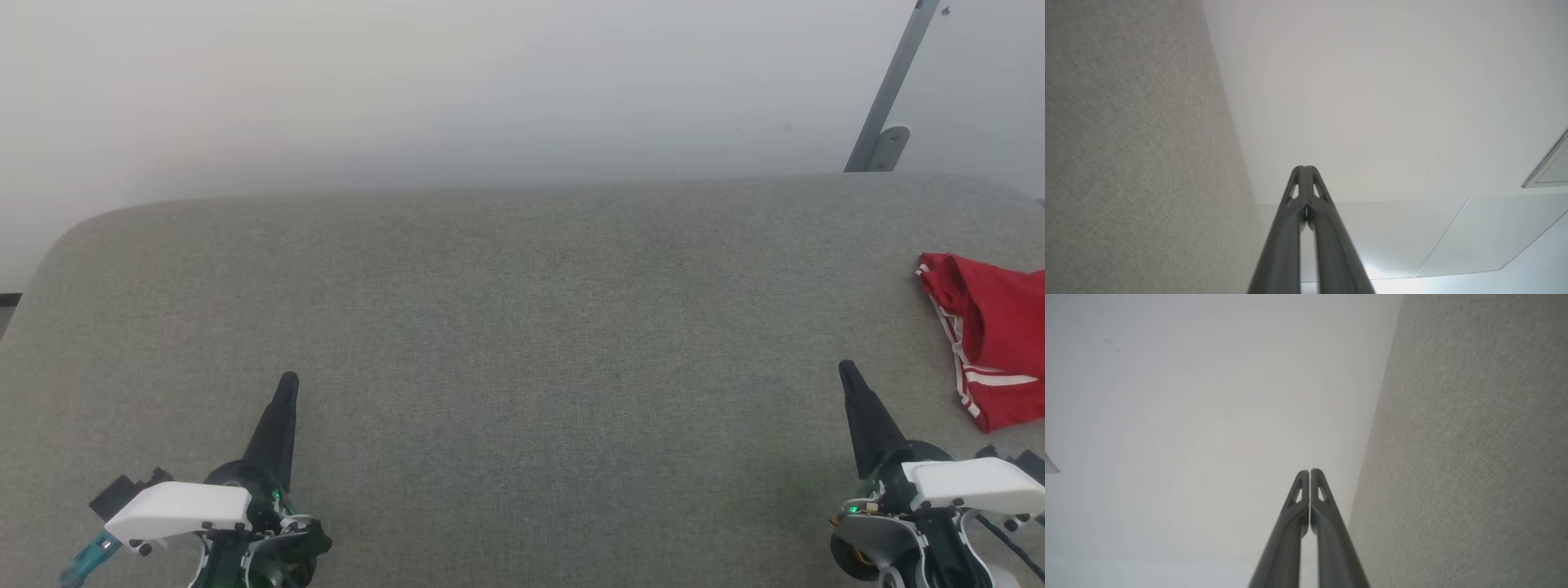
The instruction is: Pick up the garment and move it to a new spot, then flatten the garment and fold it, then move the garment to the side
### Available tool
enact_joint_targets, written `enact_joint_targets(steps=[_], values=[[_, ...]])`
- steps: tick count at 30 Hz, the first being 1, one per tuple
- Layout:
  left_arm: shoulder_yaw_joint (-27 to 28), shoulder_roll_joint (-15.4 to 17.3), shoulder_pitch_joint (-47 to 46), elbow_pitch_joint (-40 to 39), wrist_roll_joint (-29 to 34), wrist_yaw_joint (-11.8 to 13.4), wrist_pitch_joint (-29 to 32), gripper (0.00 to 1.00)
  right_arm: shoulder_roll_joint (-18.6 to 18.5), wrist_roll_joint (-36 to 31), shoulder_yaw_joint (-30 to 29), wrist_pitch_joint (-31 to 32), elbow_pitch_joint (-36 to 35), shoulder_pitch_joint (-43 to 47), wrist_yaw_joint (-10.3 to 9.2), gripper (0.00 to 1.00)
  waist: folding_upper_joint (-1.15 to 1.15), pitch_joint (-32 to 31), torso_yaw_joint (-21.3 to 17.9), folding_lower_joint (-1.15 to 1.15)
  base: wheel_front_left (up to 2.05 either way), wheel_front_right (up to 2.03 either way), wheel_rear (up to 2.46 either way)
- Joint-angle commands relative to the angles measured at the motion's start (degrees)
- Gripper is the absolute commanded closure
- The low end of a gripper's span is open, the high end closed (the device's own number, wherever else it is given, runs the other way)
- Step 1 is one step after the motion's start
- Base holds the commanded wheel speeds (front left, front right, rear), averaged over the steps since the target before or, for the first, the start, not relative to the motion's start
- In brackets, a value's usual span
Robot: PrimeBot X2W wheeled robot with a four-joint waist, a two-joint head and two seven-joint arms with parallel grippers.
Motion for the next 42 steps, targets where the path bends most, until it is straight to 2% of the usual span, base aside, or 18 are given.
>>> enact_joint_targets(steps=[1, 42], values=[[0.2, -0.1, -0.7, 0.0, 0.2, -0.2, 0.2, 1.00, 0.2, 0.2, 0.0, 0.2, -0.2, -0.3, 0.00, 1.00, 0.00, 0.0, 0.0, 0.00, 0.00, 0.00, 0.00], [0.3, -0.2, -0.7, 0.0, 0.2, -0.2, 0.3, 1.00, 0.2, 0.2, 0.0, 0.2, -0.2, -0.3, 0.00, 1.00, 0.00, 0.0, 0.0, 0.00, 0.00, 0.00, 0.00]])
